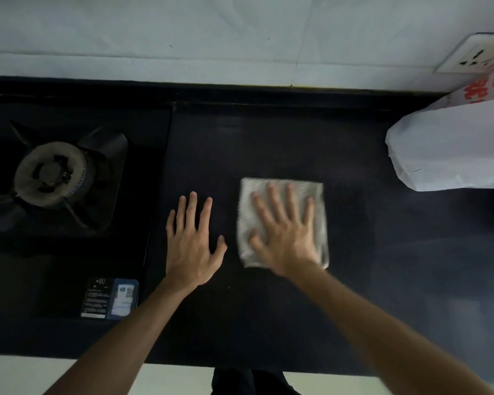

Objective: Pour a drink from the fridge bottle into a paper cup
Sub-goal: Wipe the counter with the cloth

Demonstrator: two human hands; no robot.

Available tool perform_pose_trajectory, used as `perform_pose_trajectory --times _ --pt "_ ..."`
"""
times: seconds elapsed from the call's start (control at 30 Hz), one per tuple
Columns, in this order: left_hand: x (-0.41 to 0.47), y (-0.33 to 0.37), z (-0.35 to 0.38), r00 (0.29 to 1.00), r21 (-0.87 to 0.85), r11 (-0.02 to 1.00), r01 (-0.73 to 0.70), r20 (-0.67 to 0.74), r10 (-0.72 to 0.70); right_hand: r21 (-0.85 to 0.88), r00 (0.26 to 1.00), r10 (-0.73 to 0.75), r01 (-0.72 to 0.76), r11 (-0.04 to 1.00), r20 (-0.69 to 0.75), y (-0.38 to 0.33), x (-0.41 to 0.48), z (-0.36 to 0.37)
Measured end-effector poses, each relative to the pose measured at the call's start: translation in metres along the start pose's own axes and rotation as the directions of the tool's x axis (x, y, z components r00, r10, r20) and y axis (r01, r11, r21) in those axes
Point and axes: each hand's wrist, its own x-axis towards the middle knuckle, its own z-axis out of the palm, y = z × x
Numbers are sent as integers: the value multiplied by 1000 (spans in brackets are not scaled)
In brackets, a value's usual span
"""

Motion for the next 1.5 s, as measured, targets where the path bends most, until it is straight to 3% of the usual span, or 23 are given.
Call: perform_pose_trajectory --times 0.13,0.3,0.5,0.67,0.97,1.5 --pt "-2 -4 0 999 9 999 -42 0 42 -3 988 -153 153 988 9 -42 -30 10" --pt "-1 -4 0 999 5 999 -32 1 32 -60 971 -233 235 970 47 6 -79 13" --pt "0 -1 0 1000 0 1000 -17 1 17 -81 995 97 -96 992 7 114 -111 10" --pt "0 1 1 1000 24 1000 -7 10 7 -54 977 213 -213 976 -8 105 -100 8" --pt "0 0 0 1000 22 1000 1 13 -1 -2 998 -60 60 998 -12 12 5 -2" --pt "1 4 -1 999 27 999 36 4 -36 35 998 -33 35 999 -51 -46 184 -32"
